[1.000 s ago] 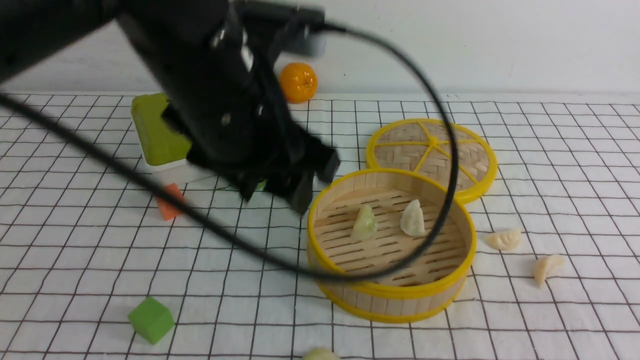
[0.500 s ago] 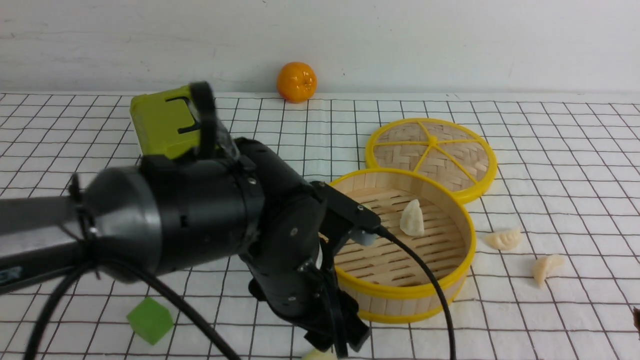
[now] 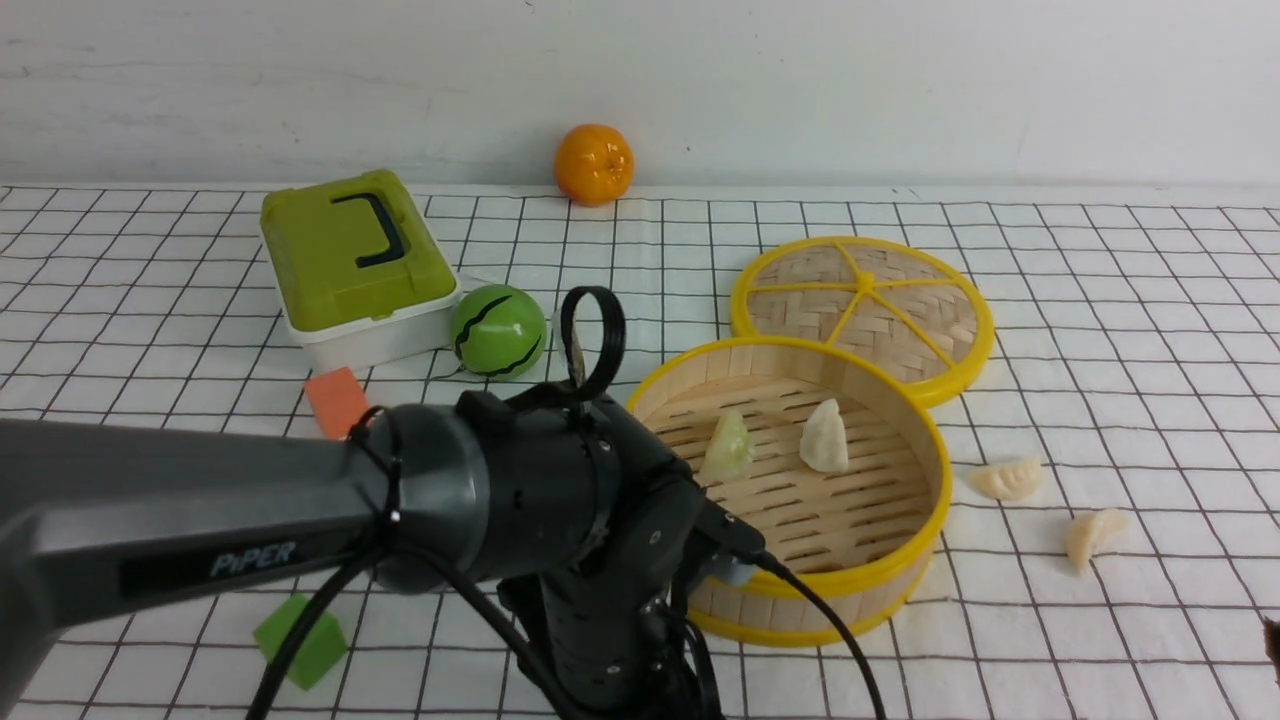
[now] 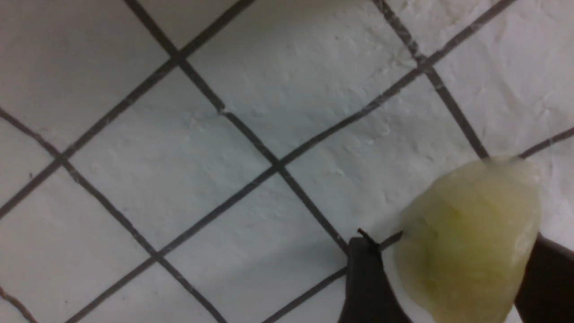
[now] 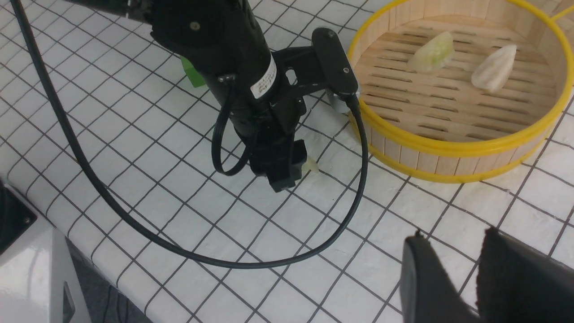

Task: Put the dumplings into the steamer on the table with the white tablecloth.
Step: 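Reach for and grasp a dumpling on the table with the left gripper, then place the dumpling into the bamboo steamer basket with the left gripper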

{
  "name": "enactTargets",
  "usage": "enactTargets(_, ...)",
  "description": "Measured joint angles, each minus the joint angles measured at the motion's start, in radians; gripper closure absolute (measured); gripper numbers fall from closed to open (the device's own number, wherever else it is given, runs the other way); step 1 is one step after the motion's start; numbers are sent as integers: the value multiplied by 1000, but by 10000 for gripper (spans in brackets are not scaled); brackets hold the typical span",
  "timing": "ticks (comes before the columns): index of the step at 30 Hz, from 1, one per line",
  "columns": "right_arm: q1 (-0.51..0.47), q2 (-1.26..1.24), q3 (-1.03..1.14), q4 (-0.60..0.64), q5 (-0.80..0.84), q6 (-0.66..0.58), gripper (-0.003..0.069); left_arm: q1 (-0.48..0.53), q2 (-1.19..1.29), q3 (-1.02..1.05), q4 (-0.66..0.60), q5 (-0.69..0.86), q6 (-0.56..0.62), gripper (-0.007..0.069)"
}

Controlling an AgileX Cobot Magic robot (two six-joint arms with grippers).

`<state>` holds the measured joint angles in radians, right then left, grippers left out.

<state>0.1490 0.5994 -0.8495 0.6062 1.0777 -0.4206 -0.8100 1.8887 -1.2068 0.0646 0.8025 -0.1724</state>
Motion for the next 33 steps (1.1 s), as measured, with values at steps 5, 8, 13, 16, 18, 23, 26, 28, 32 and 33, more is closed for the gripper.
enactTargets(5,0,0,0,0,0,0,467,0,0,0,0,-16,0,393)
enactTargets(8,0,0,0,0,1,0,463,0,0,-5,0,-1,0,389)
enactTargets(13,0,0,0,0,1,0,461,0,-27,-92,-6,117,0,389)
enactTargets(16,0,0,0,0,1,0,460,0,-72,-213,-17,165,0,389)
enactTargets(18,0,0,0,0,1,0,458,0,-92,-318,-19,183,0,389)
enactTargets(23,0,0,0,0,1,0,458,0,-67,-564,-19,201,0,389)
enactTargets(26,0,0,0,-1,1,0,458,0,-16,-637,-19,215,0,389)
enactTargets(28,0,0,0,-4,1,0,458,0,50,-664,-18,218,0,389)
enactTargets(32,0,0,0,-8,6,0,458,0,160,-668,4,217,0,389)
enactTargets(33,0,0,0,-11,7,0,458,0,187,-668,9,216,-2,389)
